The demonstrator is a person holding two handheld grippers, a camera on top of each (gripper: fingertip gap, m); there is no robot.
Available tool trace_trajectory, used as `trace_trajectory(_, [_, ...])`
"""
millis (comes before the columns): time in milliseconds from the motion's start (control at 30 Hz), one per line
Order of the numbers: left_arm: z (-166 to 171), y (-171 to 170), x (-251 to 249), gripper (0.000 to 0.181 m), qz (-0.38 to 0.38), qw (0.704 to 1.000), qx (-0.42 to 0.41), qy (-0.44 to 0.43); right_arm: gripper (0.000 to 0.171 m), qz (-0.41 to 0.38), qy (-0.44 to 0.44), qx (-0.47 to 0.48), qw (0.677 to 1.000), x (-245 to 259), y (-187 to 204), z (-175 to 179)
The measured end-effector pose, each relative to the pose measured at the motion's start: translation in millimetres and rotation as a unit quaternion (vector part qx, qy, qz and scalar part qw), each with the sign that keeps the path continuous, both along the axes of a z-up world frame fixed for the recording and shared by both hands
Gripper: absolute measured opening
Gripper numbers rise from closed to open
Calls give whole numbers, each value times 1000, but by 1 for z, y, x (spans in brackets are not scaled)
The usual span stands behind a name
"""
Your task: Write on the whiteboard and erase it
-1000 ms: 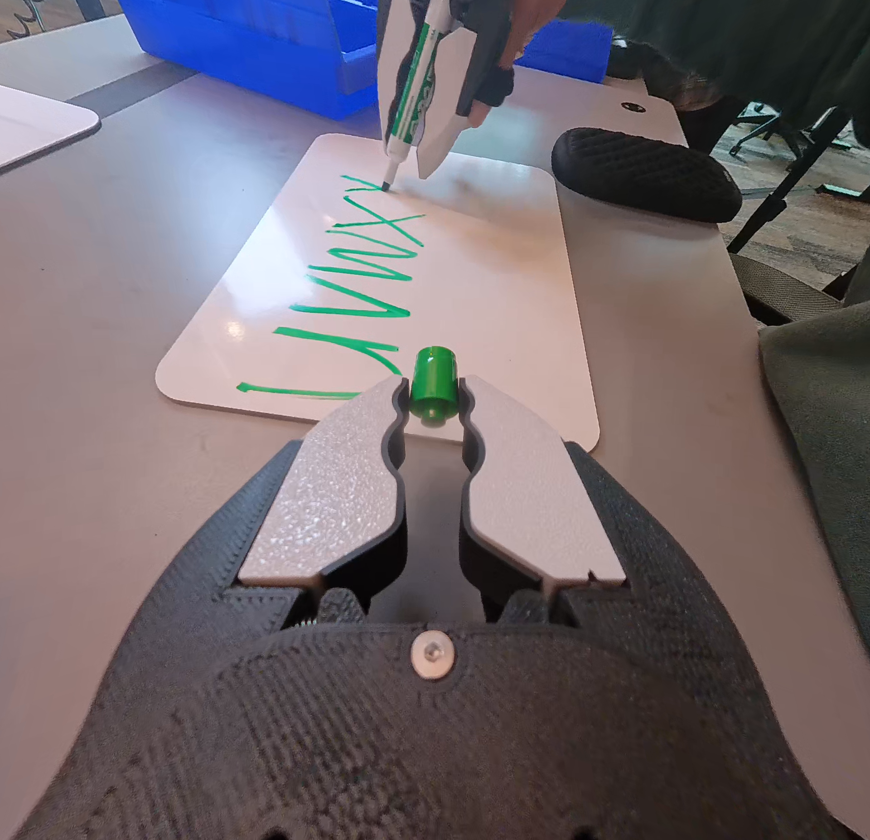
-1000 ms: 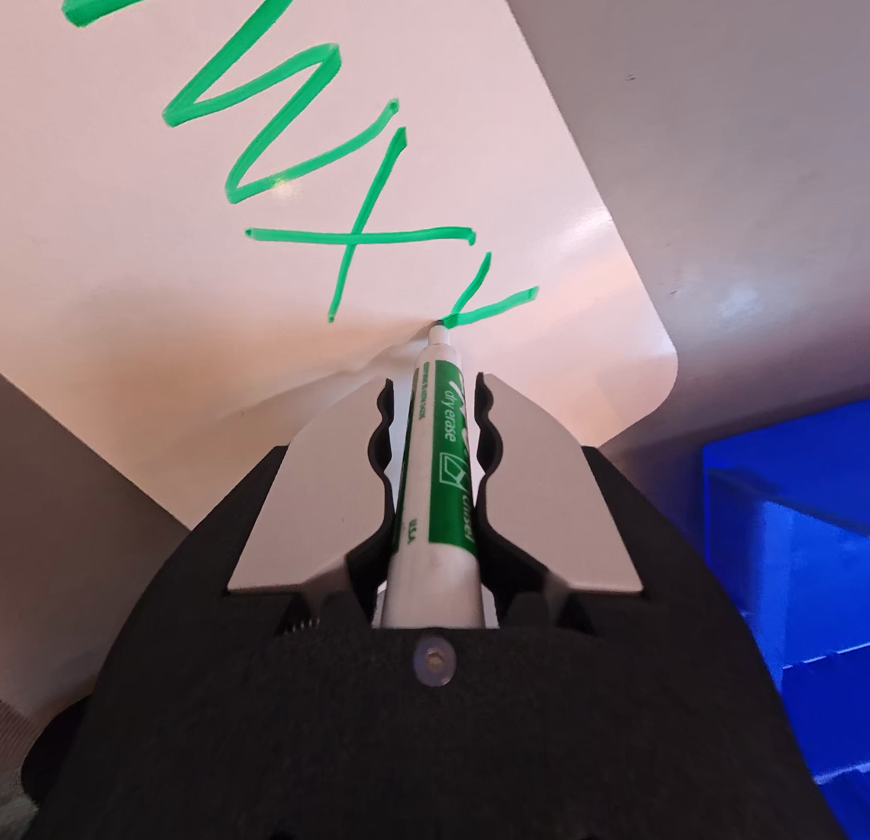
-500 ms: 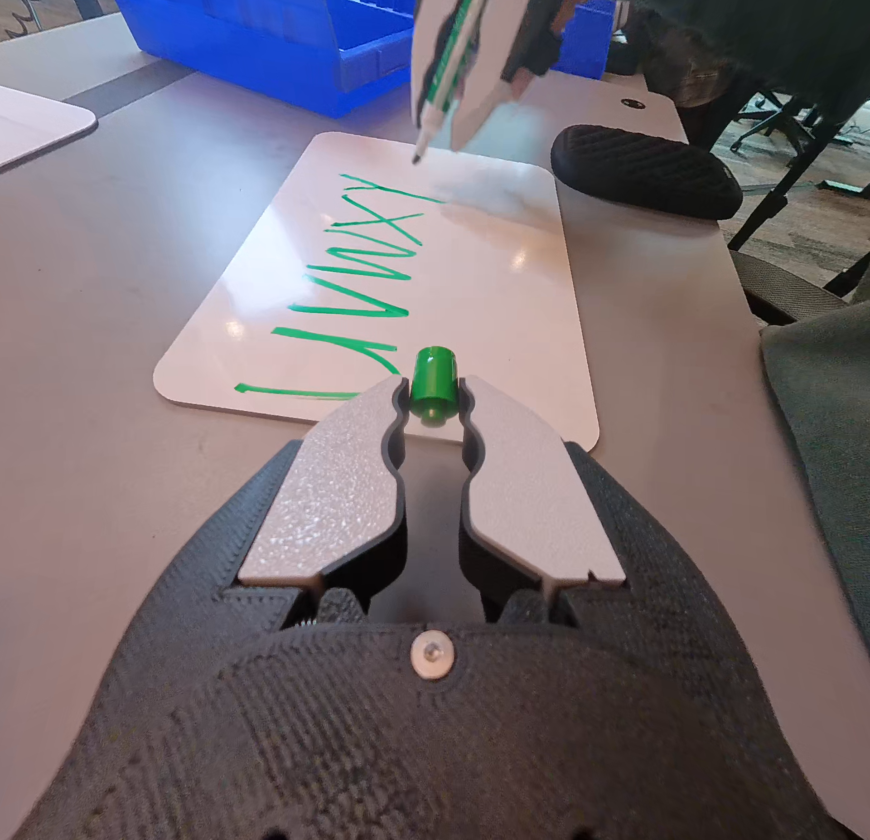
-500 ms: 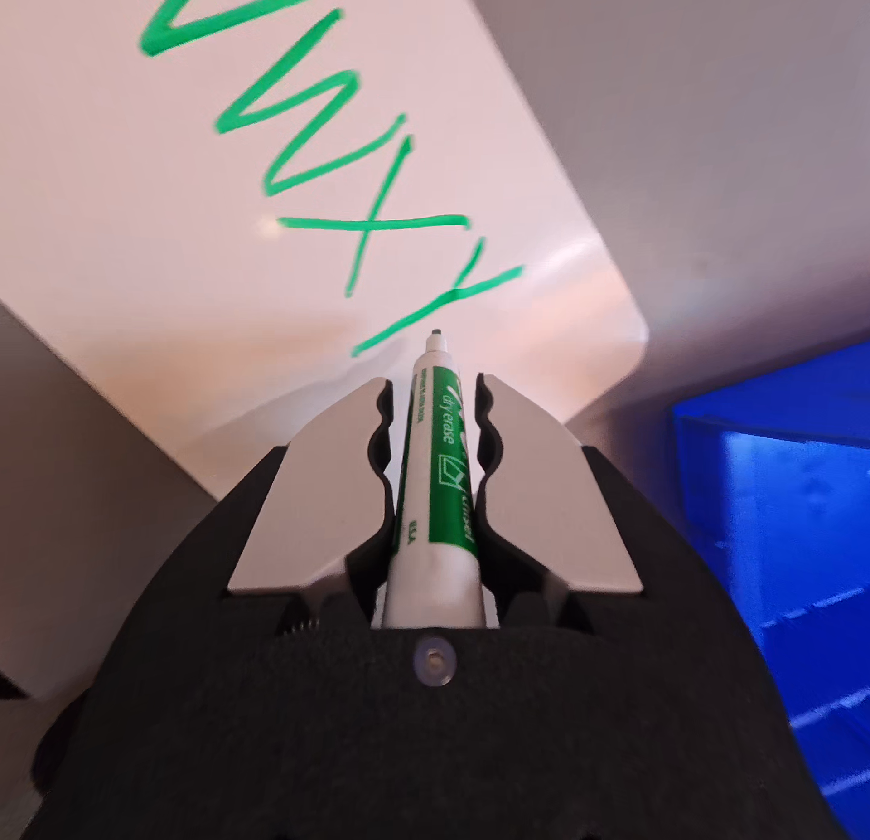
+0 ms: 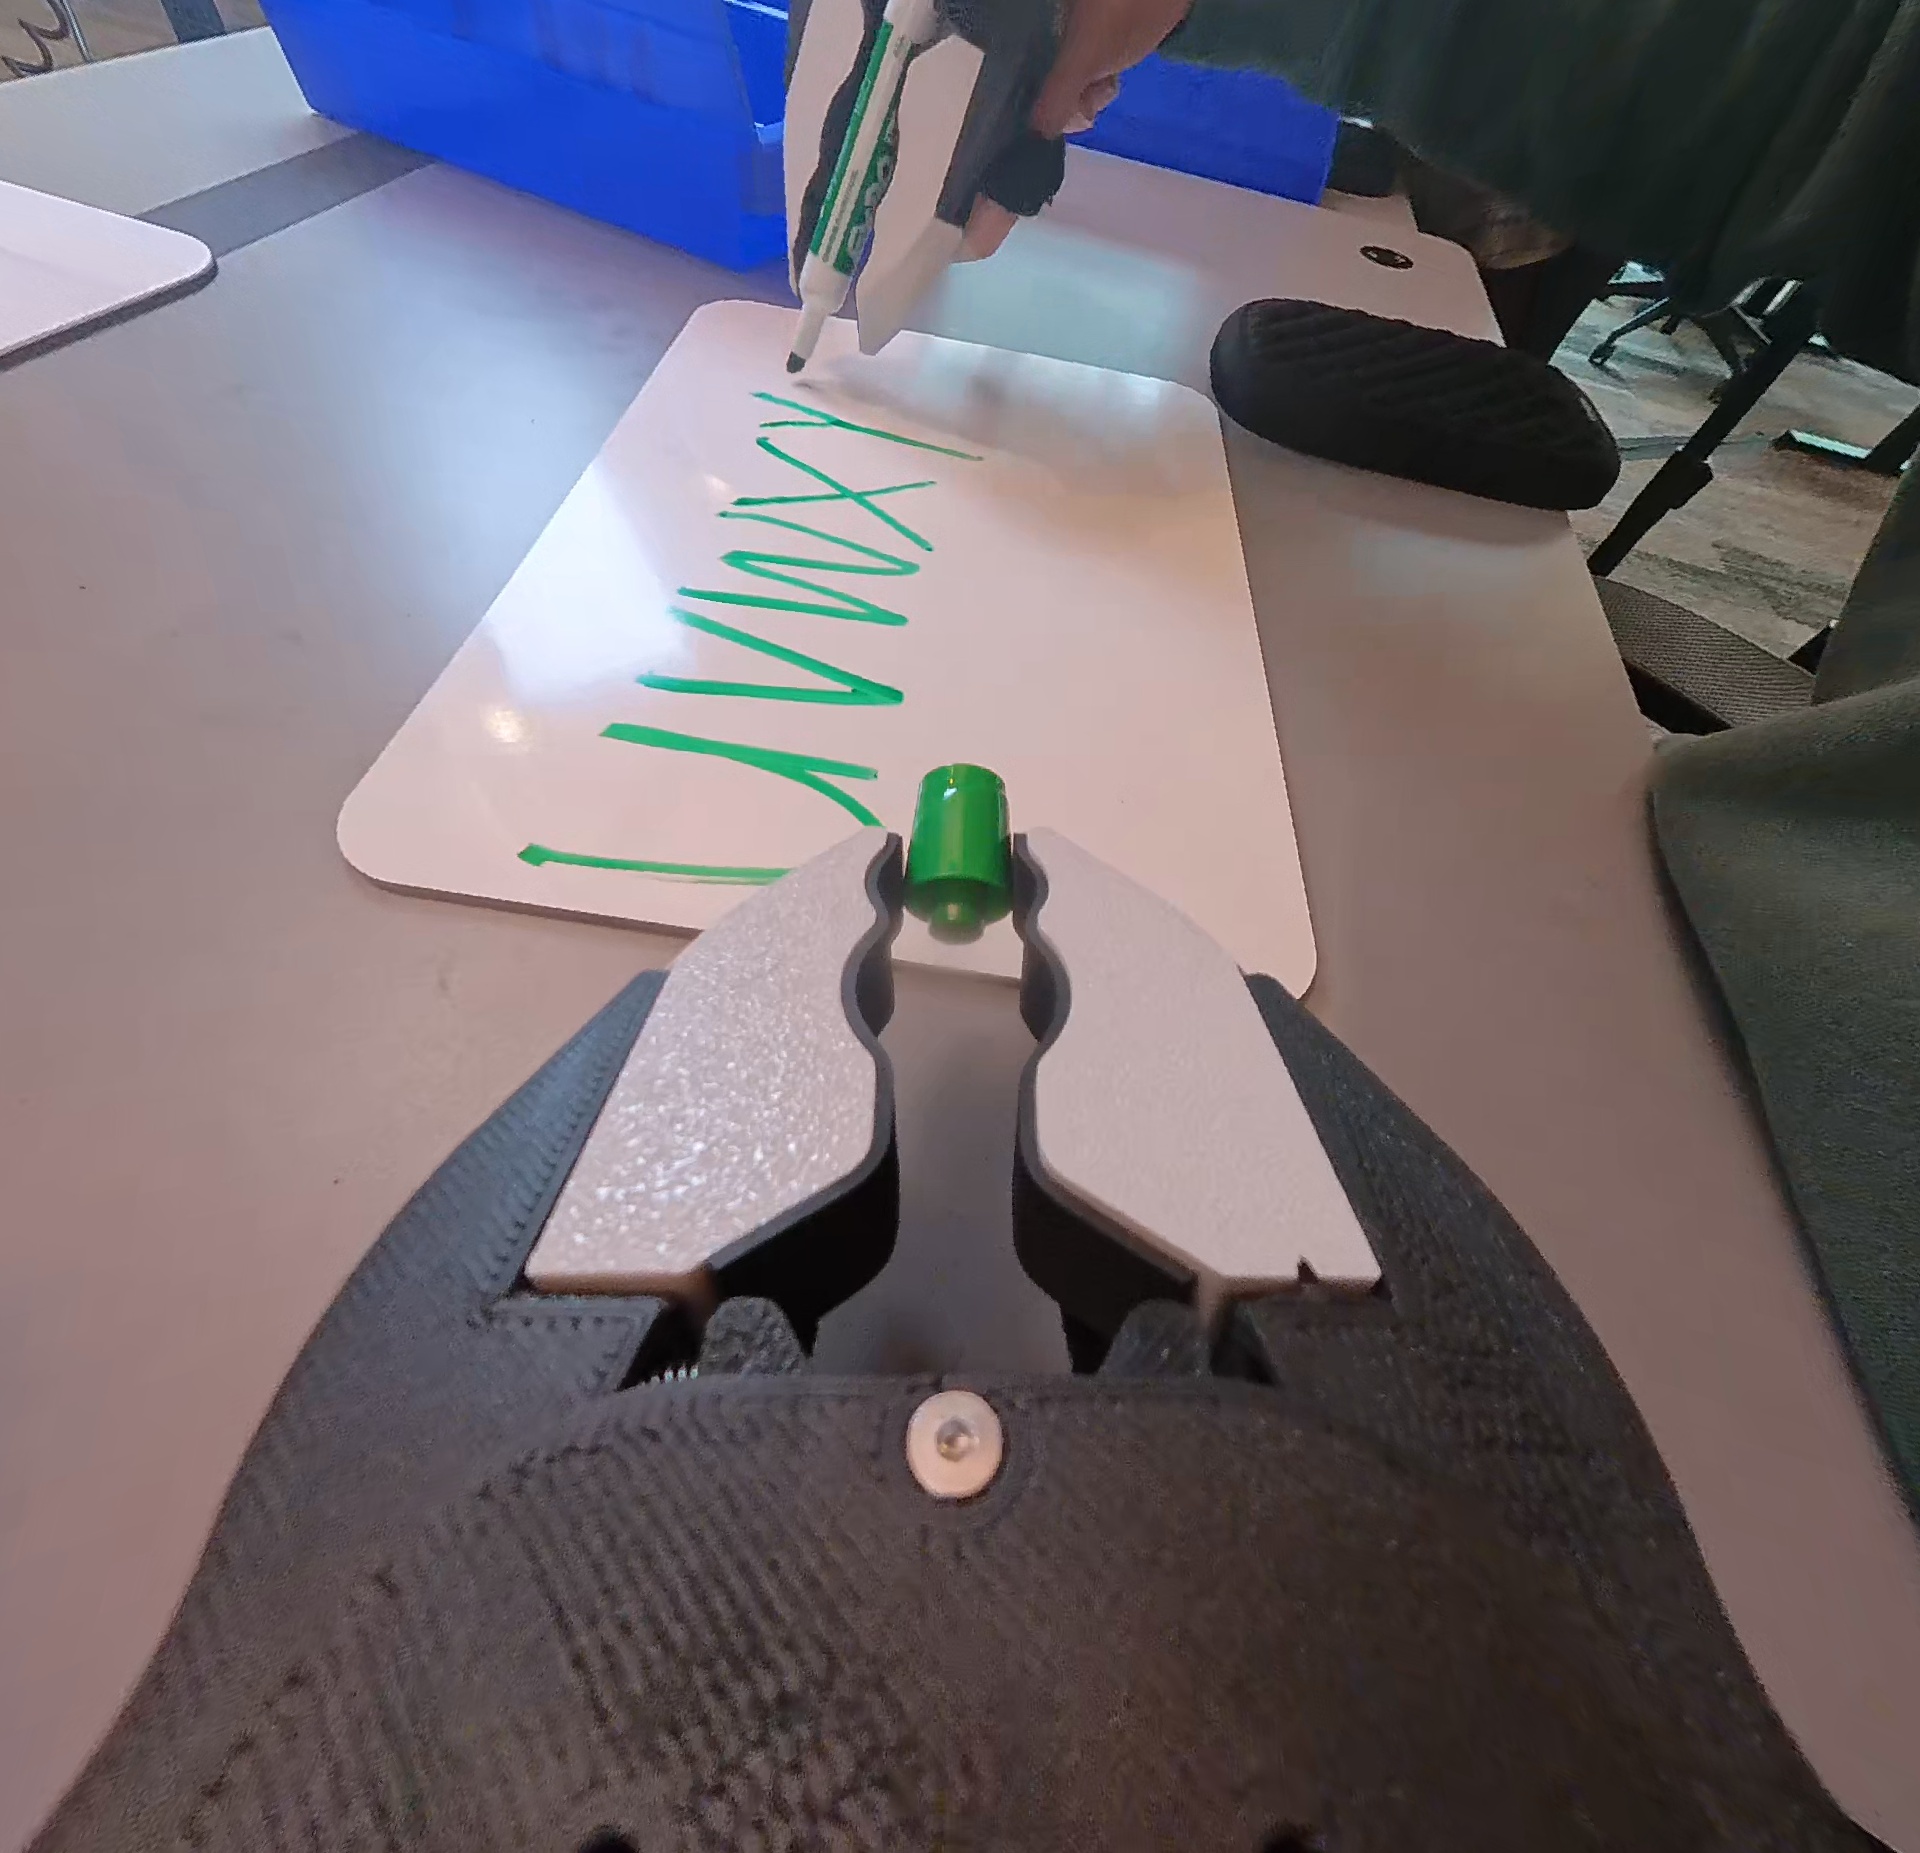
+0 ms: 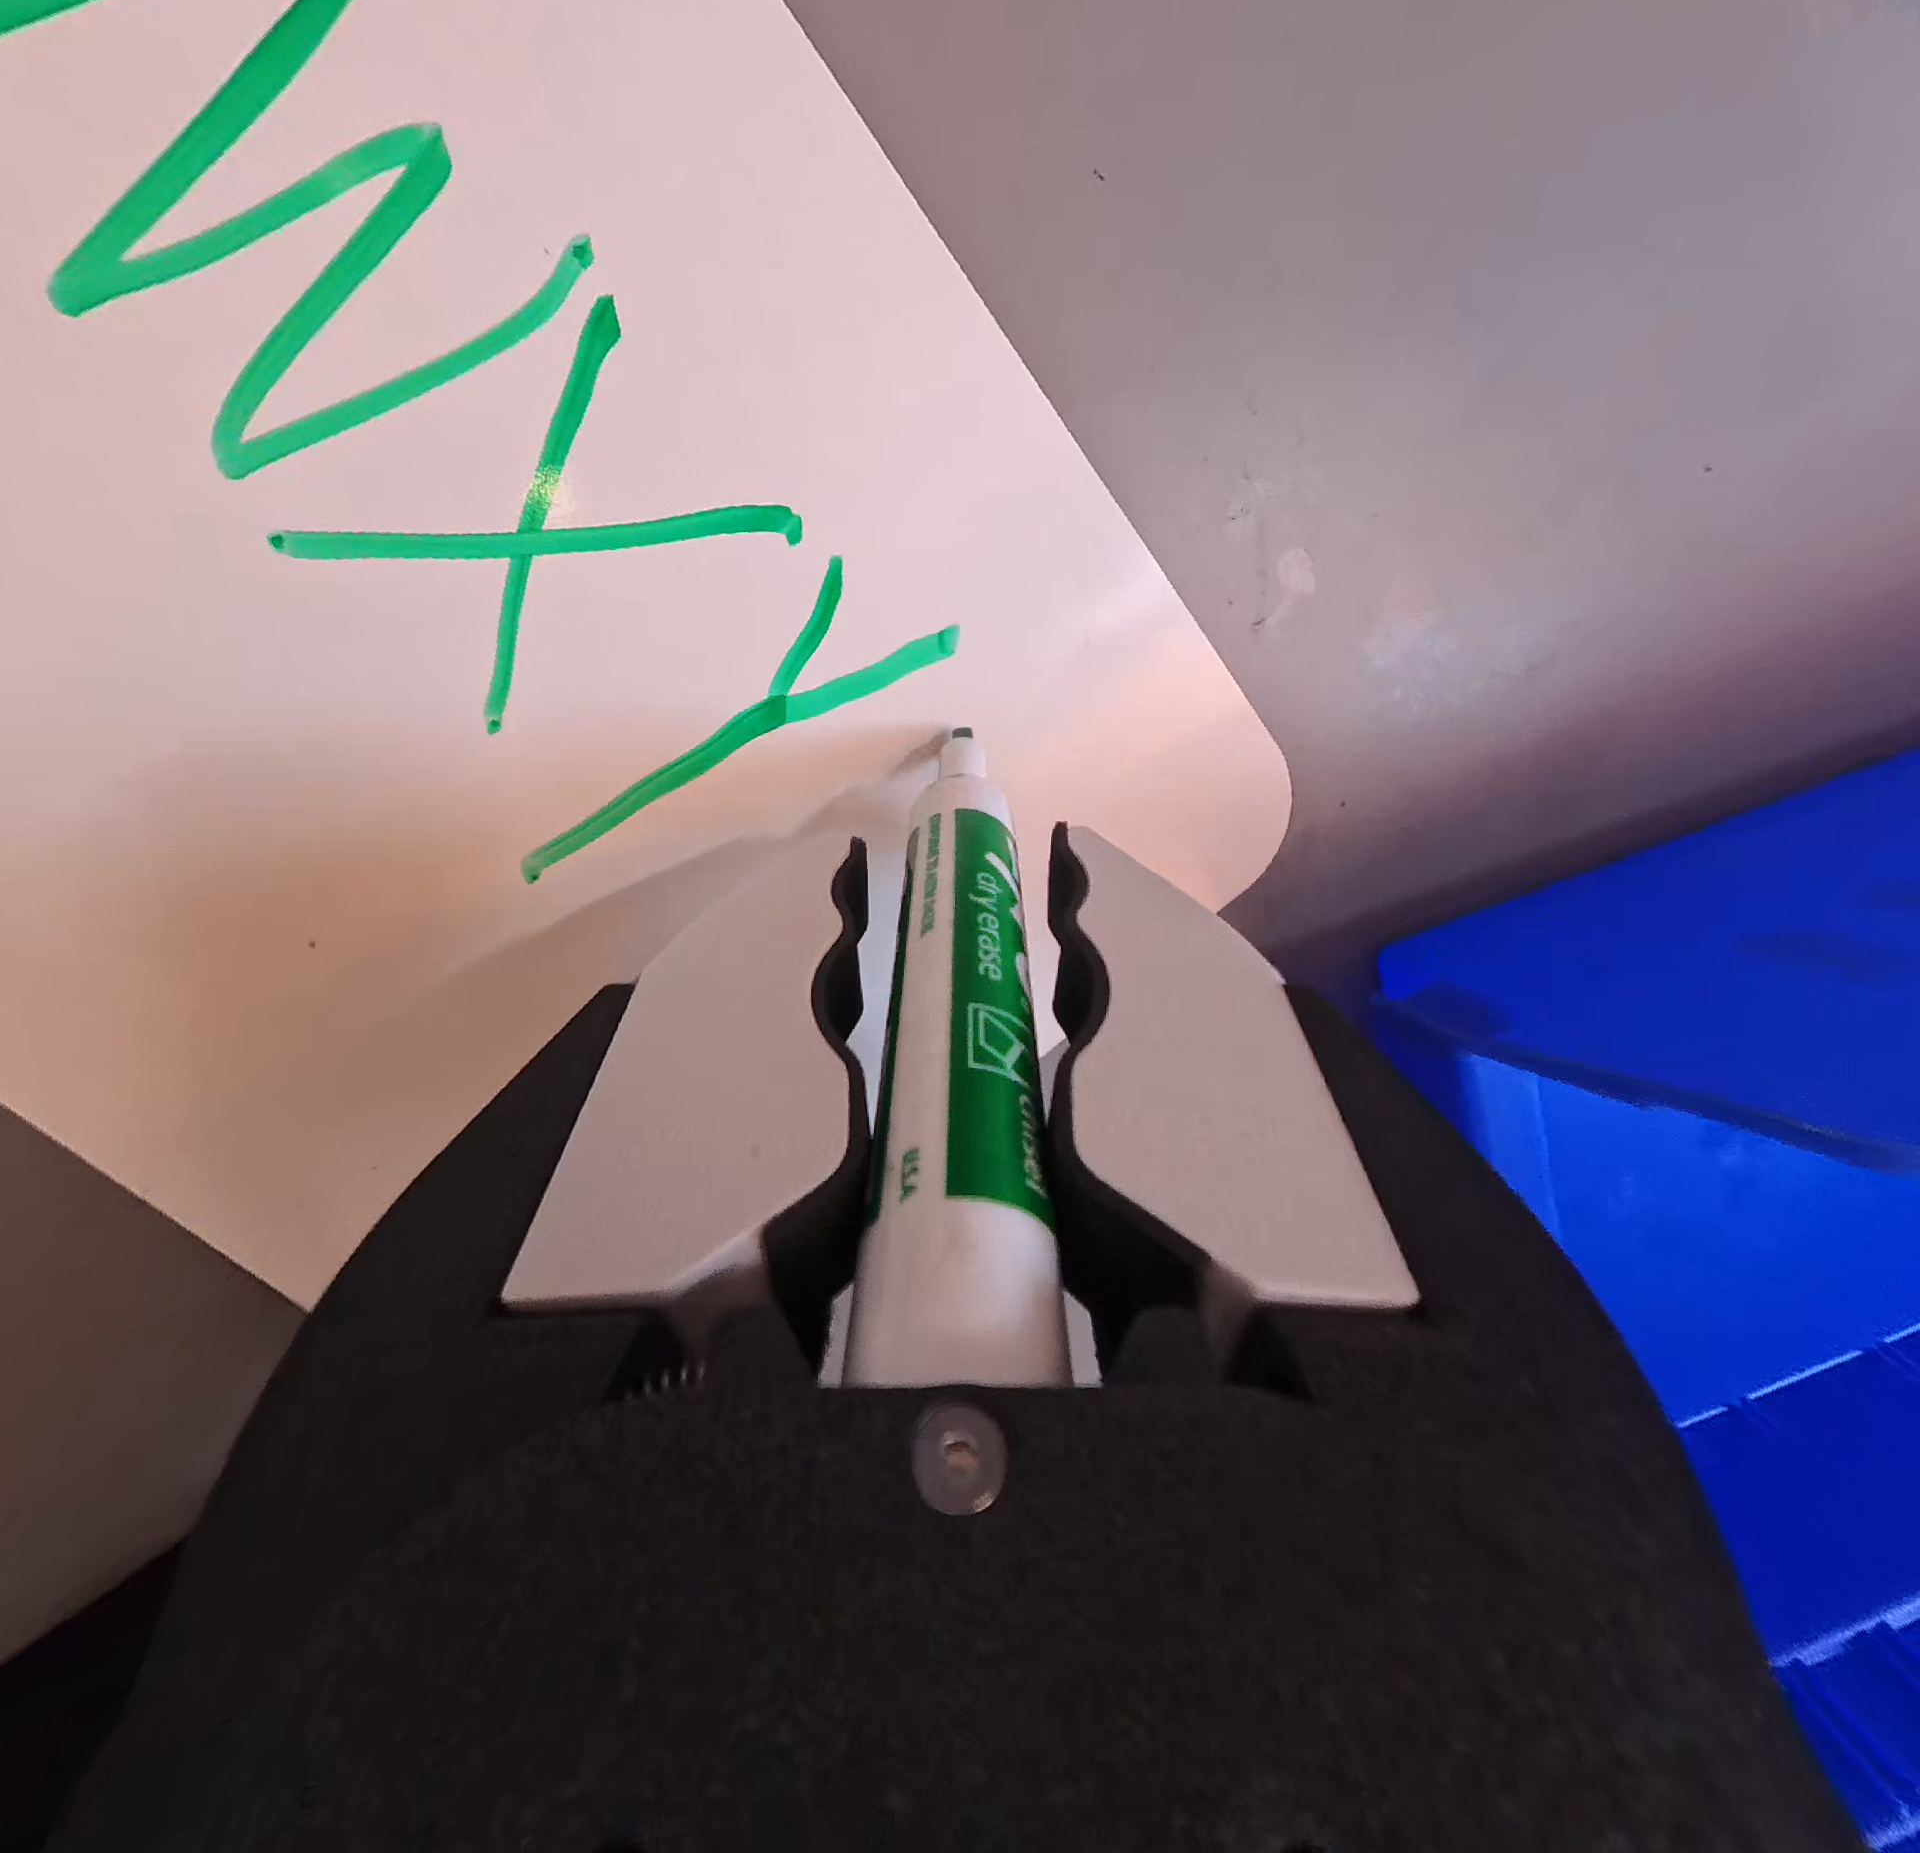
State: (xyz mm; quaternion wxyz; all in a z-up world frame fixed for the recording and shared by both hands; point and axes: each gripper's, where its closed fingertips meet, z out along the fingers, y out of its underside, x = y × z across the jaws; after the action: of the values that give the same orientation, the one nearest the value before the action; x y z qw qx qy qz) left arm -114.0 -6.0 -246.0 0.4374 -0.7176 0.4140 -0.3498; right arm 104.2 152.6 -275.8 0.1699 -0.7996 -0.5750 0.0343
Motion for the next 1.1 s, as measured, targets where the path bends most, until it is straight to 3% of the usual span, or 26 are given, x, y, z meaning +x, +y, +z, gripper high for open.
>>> trace_trajectory(367, [0, 0, 0, 20, 0, 1000, -1, -1, 34, -2, -12, -4, 1000, 3, 2, -4])
trace_trajectory(600, [0, -1, 0, 20, -1, 1000, 0, 2, 34, -41, -38, 7, 998, 39, 12, -3])
trace_trajectory(1100, [0, 0, 0, 20, -2, 1000, 0, 2, 34, -38, -44, 13, 998, 37, 13, -3])
